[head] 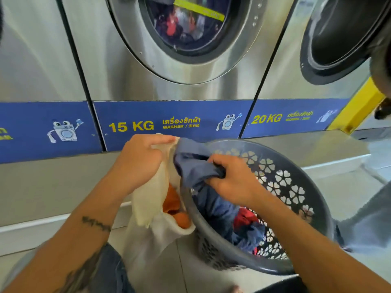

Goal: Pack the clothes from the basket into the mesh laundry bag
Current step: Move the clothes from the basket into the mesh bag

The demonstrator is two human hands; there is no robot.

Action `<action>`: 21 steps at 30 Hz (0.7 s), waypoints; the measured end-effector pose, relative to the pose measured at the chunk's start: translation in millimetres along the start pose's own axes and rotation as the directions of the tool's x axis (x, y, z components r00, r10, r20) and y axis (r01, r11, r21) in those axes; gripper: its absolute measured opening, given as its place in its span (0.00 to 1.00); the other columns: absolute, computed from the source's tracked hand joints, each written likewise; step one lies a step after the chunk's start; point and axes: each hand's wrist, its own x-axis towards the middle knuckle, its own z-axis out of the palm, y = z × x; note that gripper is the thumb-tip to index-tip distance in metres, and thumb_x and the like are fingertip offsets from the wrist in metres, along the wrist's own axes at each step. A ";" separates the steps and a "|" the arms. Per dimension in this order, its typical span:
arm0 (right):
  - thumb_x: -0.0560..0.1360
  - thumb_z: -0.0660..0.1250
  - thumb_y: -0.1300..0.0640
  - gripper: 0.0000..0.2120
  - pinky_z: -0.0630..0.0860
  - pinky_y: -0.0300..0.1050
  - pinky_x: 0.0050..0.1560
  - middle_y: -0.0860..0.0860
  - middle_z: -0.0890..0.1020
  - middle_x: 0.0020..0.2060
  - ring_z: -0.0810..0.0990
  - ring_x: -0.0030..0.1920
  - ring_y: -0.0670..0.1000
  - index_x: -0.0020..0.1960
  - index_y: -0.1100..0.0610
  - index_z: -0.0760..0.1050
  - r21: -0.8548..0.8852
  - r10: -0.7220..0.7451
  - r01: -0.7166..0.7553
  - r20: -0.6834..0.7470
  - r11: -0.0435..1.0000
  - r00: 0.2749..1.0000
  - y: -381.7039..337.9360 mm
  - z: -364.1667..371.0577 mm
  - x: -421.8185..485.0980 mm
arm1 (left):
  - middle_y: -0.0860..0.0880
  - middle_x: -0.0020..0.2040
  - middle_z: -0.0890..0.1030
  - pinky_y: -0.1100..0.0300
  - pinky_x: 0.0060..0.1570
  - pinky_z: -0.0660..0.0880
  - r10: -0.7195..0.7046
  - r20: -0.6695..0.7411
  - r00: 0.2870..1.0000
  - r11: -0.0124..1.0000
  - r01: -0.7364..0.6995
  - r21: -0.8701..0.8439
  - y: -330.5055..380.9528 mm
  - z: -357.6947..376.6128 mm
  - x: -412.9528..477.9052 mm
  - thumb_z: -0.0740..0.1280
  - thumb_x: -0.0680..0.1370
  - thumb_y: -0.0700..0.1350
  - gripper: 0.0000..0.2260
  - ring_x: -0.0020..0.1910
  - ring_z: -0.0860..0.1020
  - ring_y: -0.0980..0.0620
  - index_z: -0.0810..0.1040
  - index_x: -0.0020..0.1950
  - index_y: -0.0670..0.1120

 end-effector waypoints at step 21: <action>0.74 0.70 0.57 0.24 0.76 0.54 0.66 0.47 0.84 0.61 0.82 0.61 0.52 0.69 0.48 0.73 0.373 0.382 -0.742 0.678 0.557 0.628 62.2 59.2 -12.0 | 0.51 0.54 0.82 0.47 0.49 0.73 0.052 -0.116 0.992 0.998 -0.057 -0.042 3.8 17.0 11.6 0.56 0.74 0.33 0.27 0.54 0.74 0.40 0.80 0.62 0.57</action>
